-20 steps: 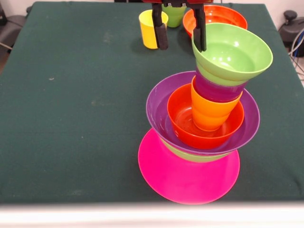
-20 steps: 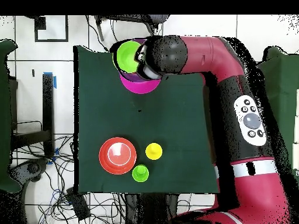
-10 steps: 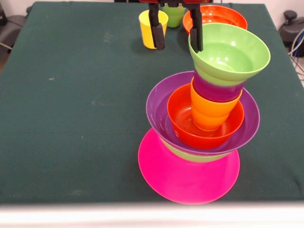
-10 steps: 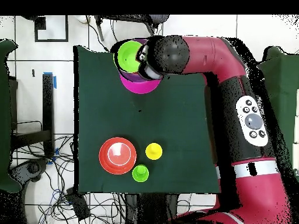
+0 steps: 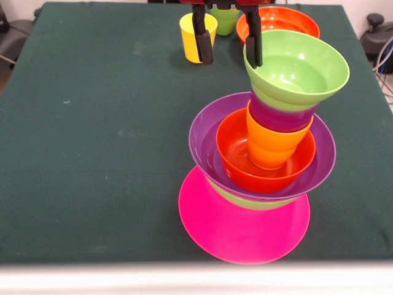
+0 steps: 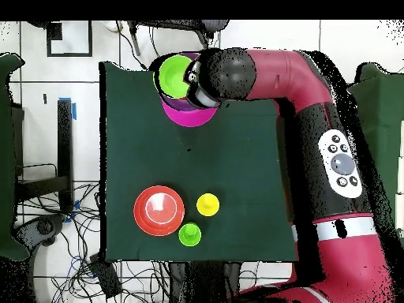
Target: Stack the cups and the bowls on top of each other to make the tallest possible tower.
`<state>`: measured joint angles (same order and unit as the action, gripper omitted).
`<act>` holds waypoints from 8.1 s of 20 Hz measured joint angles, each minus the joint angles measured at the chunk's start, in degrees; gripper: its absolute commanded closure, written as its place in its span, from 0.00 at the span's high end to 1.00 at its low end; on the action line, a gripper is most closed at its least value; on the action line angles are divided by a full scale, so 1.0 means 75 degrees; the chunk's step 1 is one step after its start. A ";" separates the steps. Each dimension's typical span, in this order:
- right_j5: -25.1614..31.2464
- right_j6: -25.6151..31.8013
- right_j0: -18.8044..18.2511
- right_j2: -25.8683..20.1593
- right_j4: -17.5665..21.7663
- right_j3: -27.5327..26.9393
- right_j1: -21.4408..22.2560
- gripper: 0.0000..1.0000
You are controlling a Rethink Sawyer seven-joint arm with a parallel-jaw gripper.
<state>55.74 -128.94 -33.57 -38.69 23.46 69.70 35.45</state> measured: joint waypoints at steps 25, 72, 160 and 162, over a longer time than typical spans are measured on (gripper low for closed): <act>0.0000 0.0000 -0.0005 0.0000 0.0000 -0.0001 -0.0027 1.00; 0.0396 0.0000 0.0584 -0.0001 -0.0220 -0.0077 0.0851 1.00; -0.3970 0.0000 -0.1265 0.1886 0.0575 0.5564 0.1141 1.00; -0.3974 0.0000 -0.1265 0.1904 0.0575 0.5654 0.1141 1.00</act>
<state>25.93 -128.94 -43.05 -24.41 27.78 112.10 44.01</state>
